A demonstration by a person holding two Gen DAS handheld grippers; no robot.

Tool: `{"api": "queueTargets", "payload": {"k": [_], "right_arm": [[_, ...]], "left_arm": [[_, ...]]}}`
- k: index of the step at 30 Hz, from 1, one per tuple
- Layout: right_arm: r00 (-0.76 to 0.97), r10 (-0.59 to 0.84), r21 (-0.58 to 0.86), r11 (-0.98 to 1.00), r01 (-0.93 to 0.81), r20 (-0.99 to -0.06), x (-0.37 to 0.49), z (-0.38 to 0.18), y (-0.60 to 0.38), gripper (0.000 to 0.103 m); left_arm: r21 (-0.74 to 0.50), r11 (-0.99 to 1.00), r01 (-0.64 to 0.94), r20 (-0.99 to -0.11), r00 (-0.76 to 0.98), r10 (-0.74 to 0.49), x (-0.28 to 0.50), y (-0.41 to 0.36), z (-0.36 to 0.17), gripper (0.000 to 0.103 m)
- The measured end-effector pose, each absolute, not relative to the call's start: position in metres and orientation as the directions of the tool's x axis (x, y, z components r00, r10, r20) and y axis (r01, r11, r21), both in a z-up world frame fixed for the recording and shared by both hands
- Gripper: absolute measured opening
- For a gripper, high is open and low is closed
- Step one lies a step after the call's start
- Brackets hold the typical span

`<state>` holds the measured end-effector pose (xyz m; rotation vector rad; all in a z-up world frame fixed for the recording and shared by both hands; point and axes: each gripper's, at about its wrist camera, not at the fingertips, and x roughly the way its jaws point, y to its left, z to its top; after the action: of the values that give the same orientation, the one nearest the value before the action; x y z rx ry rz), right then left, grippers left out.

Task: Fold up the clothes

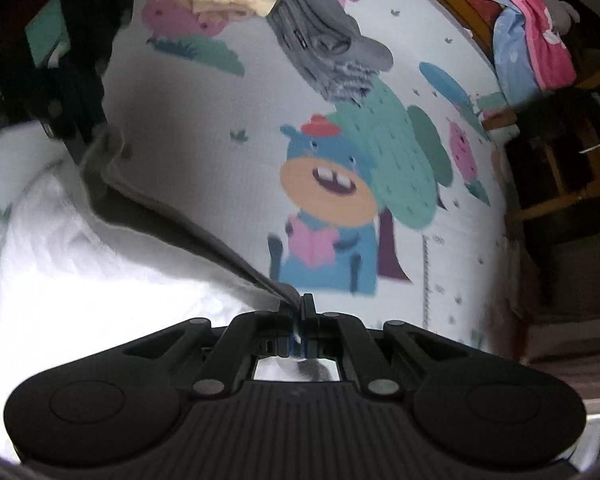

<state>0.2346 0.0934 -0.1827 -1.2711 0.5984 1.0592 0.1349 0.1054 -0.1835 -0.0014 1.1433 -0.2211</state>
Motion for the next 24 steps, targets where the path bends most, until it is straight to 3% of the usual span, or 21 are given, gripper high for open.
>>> {"api": "queueTargets", "payload": {"k": [9,12,15,19,24], "right_arm": [[0.417,0.364,-0.484,-0.116,-0.867,-0.833,0.237,-0.230,0.152,0.006],[0.433,0.398,-0.493,-0.056,-0.868,-0.808,0.243,-0.230,0.160,0.023],[0.433,0.435,-0.461,0.045,-0.886,-0.789,0.259,-0.212,0.153,0.026],[0.456,0.446,-0.421,0.182,-0.889,-0.770,0.284,-0.183,0.119,0.046],[0.498,0.343,-0.421,0.276,-0.864,-0.796,0.302,-0.179,0.035,0.048]], "left_arm": [[-0.083,0.993,0.080,-0.942,0.319,-0.104,0.138,0.156,-0.237,0.002],[-0.083,0.996,0.031,-0.952,0.293,-0.089,0.137,0.173,-0.250,0.002],[-0.080,0.997,-0.010,-0.963,0.261,-0.074,0.132,0.184,-0.261,0.002],[-0.064,0.997,-0.038,-0.972,0.227,-0.054,0.124,0.192,-0.272,0.002],[-0.032,0.996,-0.083,-0.991,0.135,-0.020,0.124,0.206,-0.284,0.008]]}}
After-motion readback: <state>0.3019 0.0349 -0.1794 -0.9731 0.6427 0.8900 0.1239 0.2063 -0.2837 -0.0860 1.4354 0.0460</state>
